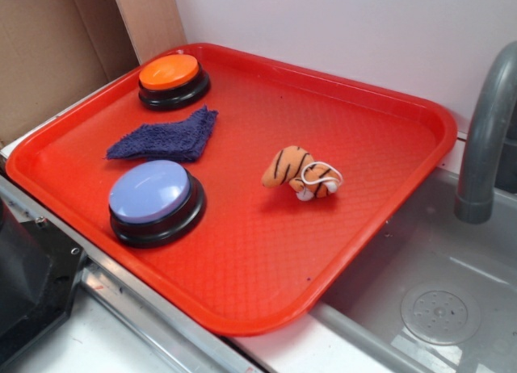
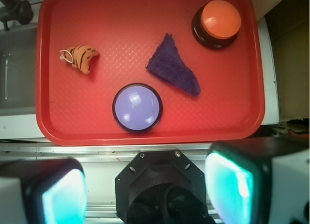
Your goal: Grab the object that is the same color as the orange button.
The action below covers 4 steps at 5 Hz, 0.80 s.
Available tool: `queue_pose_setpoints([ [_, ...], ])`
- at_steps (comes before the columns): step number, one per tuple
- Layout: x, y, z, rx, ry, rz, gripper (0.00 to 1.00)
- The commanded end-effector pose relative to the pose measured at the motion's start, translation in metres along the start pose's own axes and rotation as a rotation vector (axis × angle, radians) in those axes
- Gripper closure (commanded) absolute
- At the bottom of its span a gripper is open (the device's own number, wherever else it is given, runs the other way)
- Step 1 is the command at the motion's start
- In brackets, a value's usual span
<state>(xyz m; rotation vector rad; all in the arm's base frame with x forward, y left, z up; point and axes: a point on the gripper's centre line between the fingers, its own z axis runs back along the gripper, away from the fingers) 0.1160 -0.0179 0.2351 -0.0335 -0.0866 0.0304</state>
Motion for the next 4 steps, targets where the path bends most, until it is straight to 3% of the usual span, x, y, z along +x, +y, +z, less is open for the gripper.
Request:
queue_pose_setpoints([
  [1, 0.0, 0.0, 0.0, 0.0, 0.0, 0.0, 0.0],
  [2, 0.012, -0.012, -0.011, 0.019, -0.044, -0.165, 0.0],
  [4, 0.041, -0.052, -0.041, 0.02, -0.066, -0.452, 0.0],
])
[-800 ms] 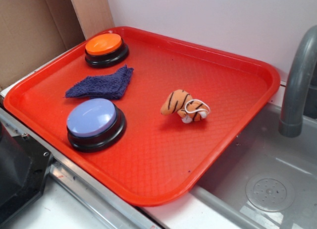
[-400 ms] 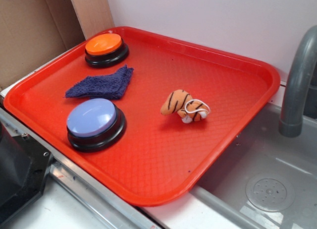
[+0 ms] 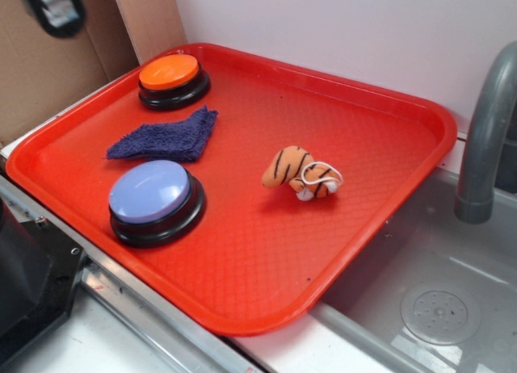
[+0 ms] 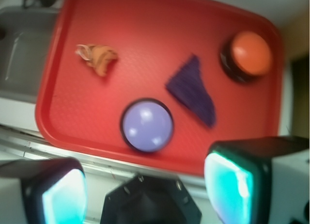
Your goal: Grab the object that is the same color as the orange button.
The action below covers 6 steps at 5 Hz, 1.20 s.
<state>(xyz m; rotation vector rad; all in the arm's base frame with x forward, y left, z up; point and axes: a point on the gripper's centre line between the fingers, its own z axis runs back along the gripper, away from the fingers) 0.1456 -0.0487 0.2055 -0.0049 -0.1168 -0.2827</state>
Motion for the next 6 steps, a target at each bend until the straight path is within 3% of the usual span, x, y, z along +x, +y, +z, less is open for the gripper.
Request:
queue_pose_setpoints([
  [1, 0.049, -0.028, -0.034, 0.009, -0.067, -0.311, 0.0],
  [2, 0.077, -0.042, -0.077, -0.03, -0.101, -0.503, 0.0],
  [3, 0.093, -0.04, -0.109, 0.017, -0.103, -0.552, 0.0],
  [5, 0.118, -0.041, -0.178, -0.011, -0.086, -0.667, 0.0],
  [6, 0.116, -0.04, -0.185, 0.017, -0.04, -0.686, 0.27],
])
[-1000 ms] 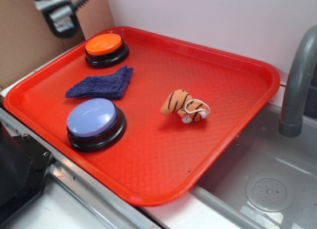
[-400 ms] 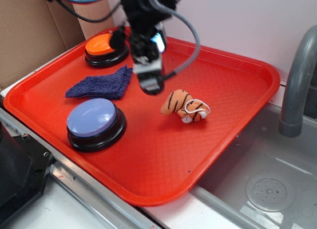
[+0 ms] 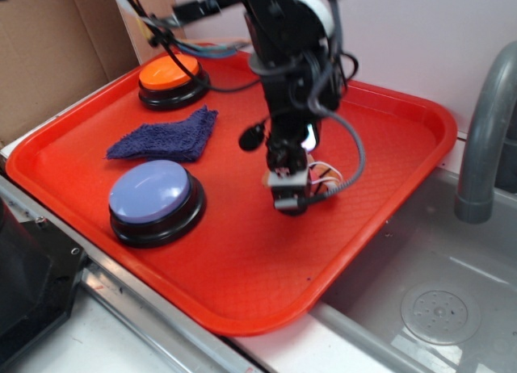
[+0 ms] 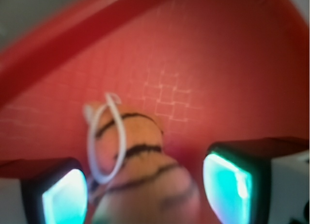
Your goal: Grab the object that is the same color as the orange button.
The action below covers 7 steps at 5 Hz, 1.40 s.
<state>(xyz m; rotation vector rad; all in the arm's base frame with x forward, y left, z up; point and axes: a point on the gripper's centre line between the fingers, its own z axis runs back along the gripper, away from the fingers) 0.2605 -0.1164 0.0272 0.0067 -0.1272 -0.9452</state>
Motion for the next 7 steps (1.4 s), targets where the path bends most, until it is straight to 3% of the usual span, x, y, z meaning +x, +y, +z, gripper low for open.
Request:
queue_pose_setpoints([
  [1, 0.007, -0.002, 0.01, 0.028, -0.024, -0.014, 1.0],
  [2, 0.002, -0.001, 0.02, 0.048, 0.003, 0.014, 1.0],
  [3, -0.009, 0.0, 0.063, 0.044, 0.035, 0.191, 1.0],
  [5, -0.055, 0.02, 0.14, -0.003, -0.005, 0.651, 1.0],
  [6, -0.083, 0.036, 0.16, 0.007, -0.024, 0.847, 1.0],
  [7, -0.104, 0.048, 0.164, 0.07, -0.02, 0.968, 1.0],
])
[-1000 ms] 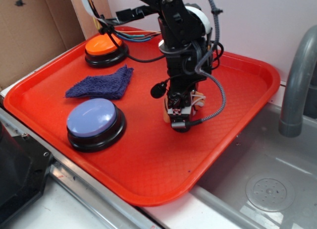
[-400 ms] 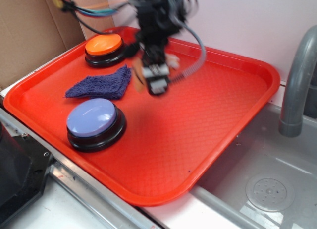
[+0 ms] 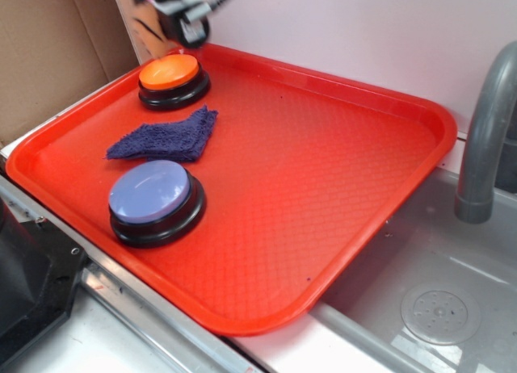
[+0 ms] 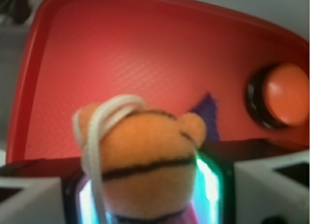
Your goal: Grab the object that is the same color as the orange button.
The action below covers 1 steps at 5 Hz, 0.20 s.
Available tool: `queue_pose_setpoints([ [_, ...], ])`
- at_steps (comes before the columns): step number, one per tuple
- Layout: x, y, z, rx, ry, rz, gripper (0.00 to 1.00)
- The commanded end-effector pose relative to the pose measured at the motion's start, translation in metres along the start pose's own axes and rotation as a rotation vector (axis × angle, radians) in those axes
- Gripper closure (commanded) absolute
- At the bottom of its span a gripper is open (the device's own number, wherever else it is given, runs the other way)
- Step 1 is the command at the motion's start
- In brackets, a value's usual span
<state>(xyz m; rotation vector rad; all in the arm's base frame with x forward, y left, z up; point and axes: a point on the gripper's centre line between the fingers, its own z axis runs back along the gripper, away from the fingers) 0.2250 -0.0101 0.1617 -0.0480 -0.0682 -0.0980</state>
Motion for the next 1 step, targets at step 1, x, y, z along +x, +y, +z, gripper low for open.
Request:
queue_pose_setpoints([
  [1, -0.0064, 0.0149, 0.0239, 0.124, -0.048, 0.122, 1.0],
])
